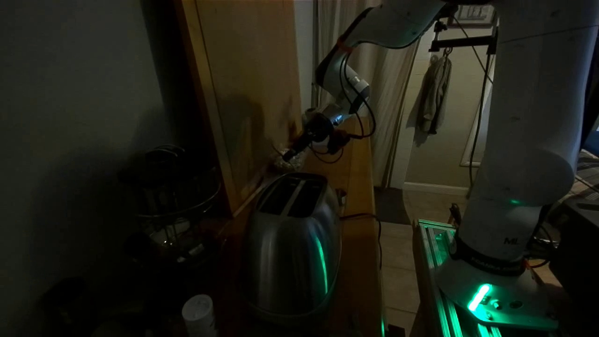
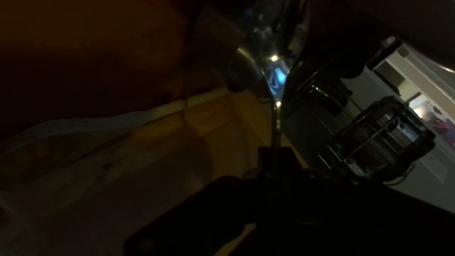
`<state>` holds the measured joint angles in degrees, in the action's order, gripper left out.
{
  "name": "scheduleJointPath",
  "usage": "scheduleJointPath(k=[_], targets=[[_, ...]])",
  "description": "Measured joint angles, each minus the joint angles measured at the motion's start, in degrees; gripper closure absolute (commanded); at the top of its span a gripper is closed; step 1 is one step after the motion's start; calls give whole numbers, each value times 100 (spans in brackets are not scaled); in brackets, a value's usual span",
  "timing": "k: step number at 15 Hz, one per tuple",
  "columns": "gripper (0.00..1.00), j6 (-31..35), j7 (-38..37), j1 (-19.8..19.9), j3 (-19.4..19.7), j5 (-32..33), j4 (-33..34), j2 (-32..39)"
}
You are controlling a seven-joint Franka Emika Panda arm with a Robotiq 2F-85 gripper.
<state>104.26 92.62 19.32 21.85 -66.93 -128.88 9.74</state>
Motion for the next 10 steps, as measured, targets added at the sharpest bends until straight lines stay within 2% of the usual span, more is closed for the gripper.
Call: scheduleJointPath(k=[5,10], targets=[[98,856,-586,-184,-199,792,-218,-590],[98,2637,-1240,-331,-466,1170,-379,-898]])
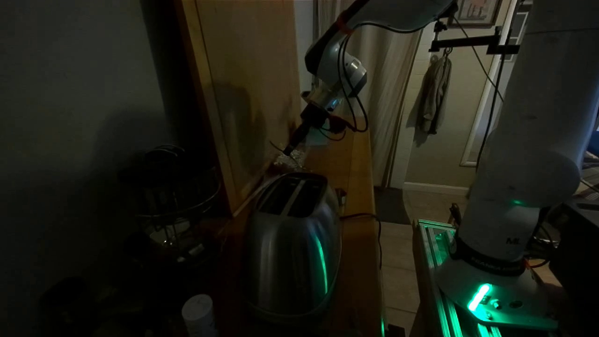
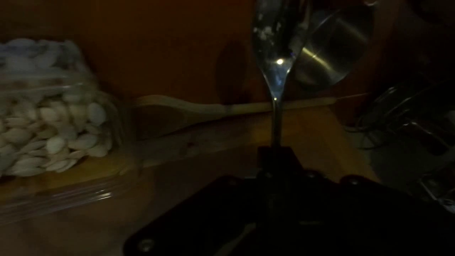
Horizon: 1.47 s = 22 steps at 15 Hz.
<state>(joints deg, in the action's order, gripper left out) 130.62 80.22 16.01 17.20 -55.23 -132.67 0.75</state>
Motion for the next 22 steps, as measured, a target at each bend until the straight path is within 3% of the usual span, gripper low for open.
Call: scheduleJointPath(k=[3,6,9,13,22], targets=[[98,1059,-612,-63,-117,416,-98,1],[98,1684,-1710,-67,-146,1355,-226,47],[98,1735,-2768,-47,-140,2288,-280,66],[98,1614,-3738,-35,-133,3031,-283,60],[98,1551,-5219,91,-19,3616,-283,45]])
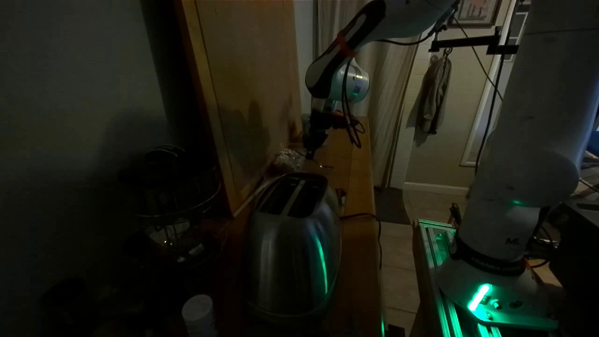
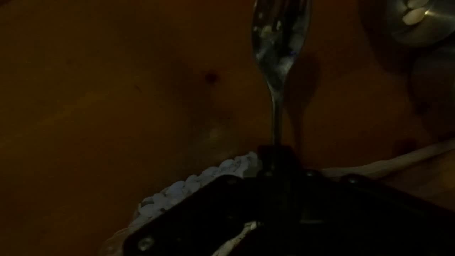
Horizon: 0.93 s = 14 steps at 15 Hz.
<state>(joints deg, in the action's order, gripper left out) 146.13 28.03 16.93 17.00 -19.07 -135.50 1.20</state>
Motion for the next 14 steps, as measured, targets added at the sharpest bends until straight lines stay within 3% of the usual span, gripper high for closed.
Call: scheduleJointPath(k=[8,14], targets=[[98,0,-1020,180,209,553,-55,-53],[98,-159,-1479,247,276,605,-146,-9]])
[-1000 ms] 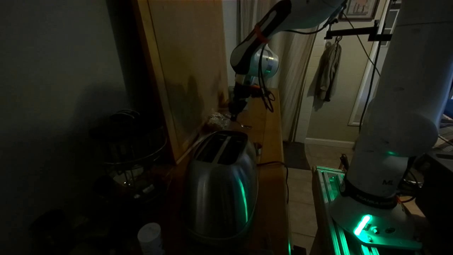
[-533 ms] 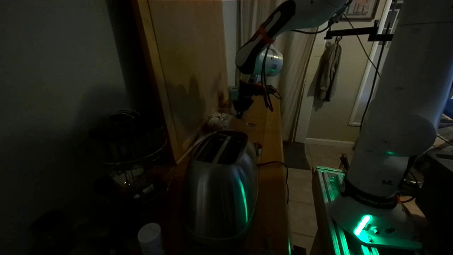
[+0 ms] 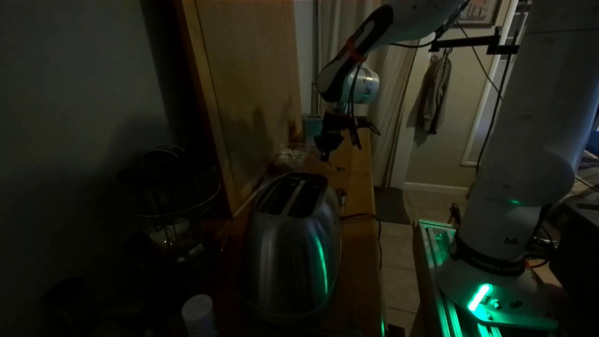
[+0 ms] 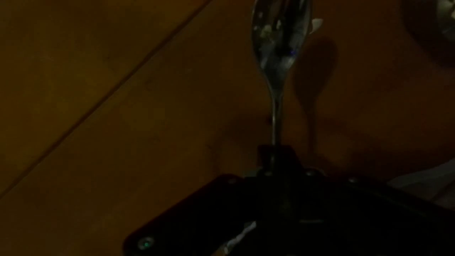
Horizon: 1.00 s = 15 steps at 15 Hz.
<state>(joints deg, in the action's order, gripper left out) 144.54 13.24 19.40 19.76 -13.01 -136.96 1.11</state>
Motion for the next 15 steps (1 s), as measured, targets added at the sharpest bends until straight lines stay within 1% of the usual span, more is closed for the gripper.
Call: scheduleJointPath(k=[10,11,12,15], targets=[[97,-91,-539,-22,-75,-8,-58,530],[66,-91,-561,-22,-85,-9,-50,560],[65,-91,-576,-22,-92,-9,-42,577],[46,-98,-600,-22,-104,-9,-28,588]])
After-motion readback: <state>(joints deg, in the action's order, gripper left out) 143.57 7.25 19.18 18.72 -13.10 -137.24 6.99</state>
